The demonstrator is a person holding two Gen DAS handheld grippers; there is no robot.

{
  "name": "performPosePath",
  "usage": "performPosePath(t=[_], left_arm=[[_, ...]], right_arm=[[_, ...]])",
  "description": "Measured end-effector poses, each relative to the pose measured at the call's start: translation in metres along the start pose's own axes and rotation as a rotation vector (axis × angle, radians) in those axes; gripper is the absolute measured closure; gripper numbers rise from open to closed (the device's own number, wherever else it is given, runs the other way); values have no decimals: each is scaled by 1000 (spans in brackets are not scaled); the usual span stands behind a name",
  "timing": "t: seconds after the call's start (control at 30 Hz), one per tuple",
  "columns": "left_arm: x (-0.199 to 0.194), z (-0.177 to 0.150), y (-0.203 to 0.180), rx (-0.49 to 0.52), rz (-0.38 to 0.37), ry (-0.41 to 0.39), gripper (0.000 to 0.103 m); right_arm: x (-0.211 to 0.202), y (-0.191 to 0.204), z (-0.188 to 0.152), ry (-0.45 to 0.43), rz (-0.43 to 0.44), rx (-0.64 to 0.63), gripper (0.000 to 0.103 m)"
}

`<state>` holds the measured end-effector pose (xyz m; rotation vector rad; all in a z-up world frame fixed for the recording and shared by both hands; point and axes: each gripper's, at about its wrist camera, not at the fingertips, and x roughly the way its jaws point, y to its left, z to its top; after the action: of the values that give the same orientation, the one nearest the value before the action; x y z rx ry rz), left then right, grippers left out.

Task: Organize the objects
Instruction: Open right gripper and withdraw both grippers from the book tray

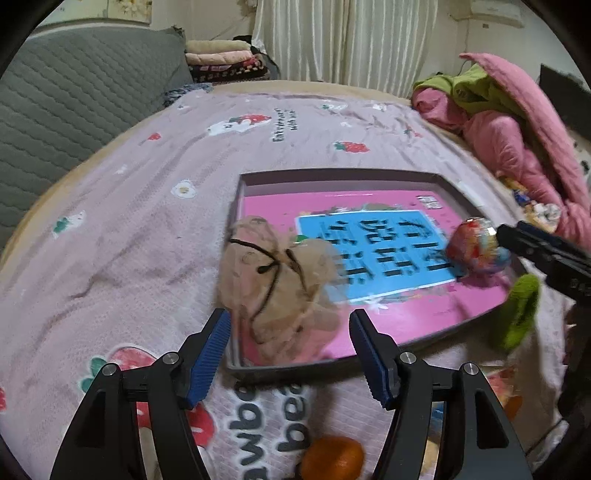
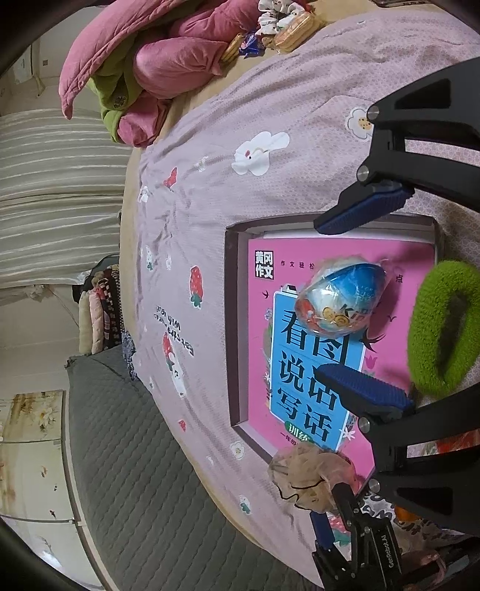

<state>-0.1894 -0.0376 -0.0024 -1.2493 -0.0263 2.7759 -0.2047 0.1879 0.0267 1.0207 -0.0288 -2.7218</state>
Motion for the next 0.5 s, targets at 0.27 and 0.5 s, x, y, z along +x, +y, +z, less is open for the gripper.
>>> performPosePath(t=[0.27, 0.5], left_arm=[[-10, -4, -8, 5, -34, -15, 35], [-24, -8, -12, -5, -46, -35, 35]], right_arm=[[-6, 0, 1, -18, 10, -2, 31], [-12, 0, 3, -40, 26, 4, 24]])
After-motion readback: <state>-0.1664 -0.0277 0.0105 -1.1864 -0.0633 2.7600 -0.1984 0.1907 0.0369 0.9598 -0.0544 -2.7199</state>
